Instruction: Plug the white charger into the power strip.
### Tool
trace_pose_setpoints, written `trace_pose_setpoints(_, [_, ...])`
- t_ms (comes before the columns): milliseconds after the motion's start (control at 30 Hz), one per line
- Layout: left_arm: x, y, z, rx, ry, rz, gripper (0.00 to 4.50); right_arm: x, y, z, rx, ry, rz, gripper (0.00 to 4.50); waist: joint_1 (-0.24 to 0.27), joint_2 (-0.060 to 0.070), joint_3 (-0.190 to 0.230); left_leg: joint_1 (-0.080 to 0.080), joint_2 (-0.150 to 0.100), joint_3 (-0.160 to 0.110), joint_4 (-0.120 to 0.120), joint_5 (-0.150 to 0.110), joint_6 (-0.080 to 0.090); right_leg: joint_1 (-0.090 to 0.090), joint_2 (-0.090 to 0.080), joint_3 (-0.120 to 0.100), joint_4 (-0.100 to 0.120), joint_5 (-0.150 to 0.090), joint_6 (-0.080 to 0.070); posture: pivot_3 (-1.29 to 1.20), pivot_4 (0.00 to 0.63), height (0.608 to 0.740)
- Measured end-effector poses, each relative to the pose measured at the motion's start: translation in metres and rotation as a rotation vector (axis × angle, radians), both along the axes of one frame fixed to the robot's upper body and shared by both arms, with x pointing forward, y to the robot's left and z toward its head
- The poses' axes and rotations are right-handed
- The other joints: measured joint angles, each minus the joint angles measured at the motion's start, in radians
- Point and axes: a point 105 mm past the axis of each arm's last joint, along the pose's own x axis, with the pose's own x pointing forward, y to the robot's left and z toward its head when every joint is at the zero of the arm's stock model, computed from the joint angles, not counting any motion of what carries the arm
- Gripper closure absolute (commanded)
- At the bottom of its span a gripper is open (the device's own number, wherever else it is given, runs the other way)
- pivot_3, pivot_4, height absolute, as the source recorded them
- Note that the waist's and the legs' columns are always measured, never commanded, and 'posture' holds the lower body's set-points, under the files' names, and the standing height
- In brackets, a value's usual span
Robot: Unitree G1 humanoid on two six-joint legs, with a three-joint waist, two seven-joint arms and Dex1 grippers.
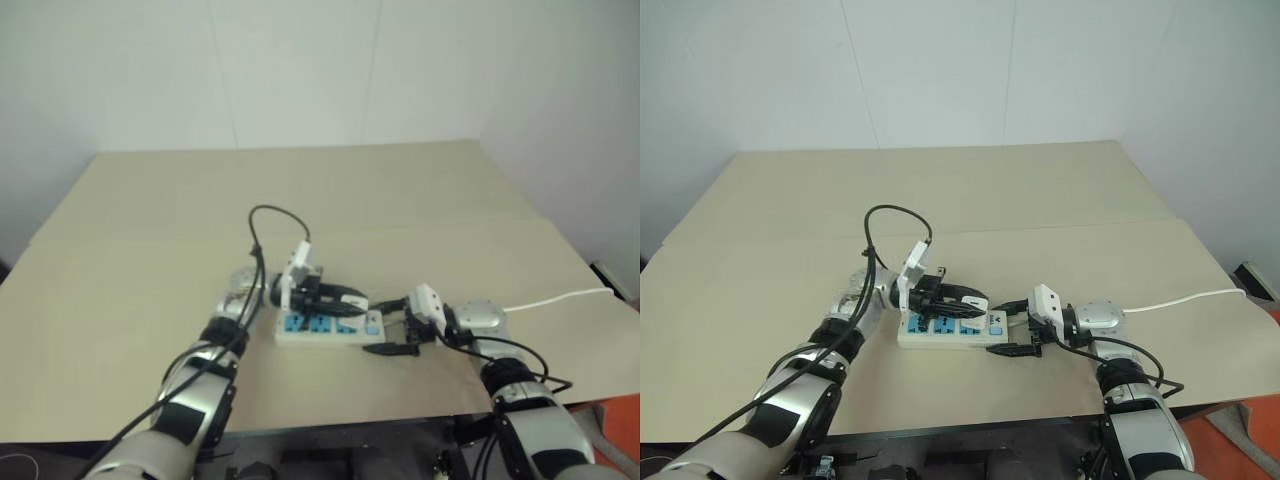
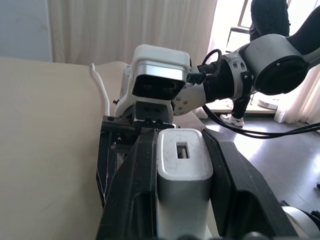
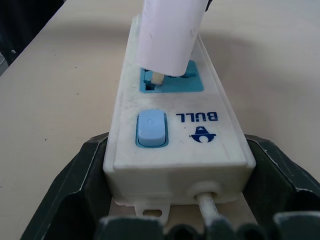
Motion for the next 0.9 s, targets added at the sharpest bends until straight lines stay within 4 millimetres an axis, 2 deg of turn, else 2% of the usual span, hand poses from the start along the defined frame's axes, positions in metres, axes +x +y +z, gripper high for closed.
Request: trace_pose_setpoints(900, [-0.0043, 0.0052, -0.0056, 0.059, -0.022, -0.012, 3.48, 0.0000, 0.0016, -0.0017, 0.002, 0.005, -0.003, 1.10, -0.002, -0.002, -0.003, 0.002, 0.000, 0.000, -0.001, 0.000, 0.000, 0.000, 0.001, 0.001, 0.000, 0.000, 0.000, 0.00, 0.150, 0.740])
